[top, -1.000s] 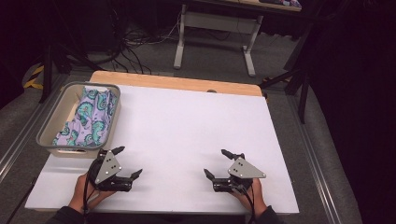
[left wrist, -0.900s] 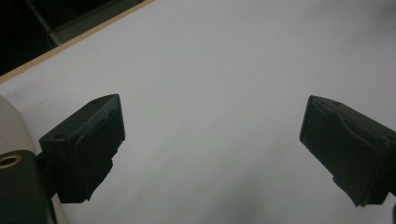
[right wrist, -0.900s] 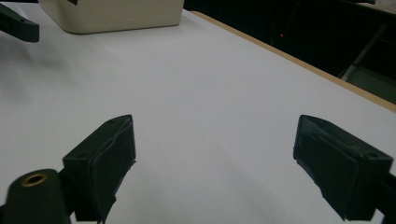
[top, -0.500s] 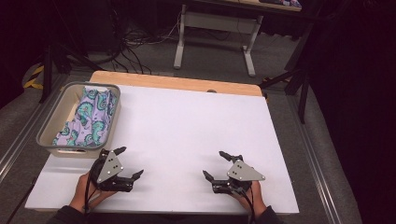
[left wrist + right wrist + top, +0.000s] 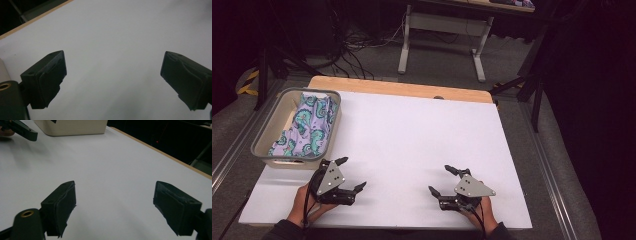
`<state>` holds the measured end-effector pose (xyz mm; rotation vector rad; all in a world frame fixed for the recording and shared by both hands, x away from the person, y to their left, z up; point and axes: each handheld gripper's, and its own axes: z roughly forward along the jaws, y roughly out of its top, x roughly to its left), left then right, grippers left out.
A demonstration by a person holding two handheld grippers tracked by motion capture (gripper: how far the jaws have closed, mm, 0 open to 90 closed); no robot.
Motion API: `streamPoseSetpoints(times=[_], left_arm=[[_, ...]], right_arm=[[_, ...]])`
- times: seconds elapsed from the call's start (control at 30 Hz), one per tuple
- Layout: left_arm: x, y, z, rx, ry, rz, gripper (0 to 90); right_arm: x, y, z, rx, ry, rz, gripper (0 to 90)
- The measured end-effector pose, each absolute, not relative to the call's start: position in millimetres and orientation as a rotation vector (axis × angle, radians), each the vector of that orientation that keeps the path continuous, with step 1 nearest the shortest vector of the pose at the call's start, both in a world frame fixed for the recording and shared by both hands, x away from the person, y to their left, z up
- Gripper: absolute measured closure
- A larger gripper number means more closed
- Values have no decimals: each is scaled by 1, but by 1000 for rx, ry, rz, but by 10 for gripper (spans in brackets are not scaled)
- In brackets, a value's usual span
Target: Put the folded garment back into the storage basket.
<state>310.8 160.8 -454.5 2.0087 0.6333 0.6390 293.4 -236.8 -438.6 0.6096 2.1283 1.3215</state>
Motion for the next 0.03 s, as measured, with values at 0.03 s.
streamPoseSetpoints(times=[0.03], left_arm=[[311, 160, -454, 2011, 631, 641, 74]], right_arm=[[294, -238, -439, 614, 2127, 1322, 184]])
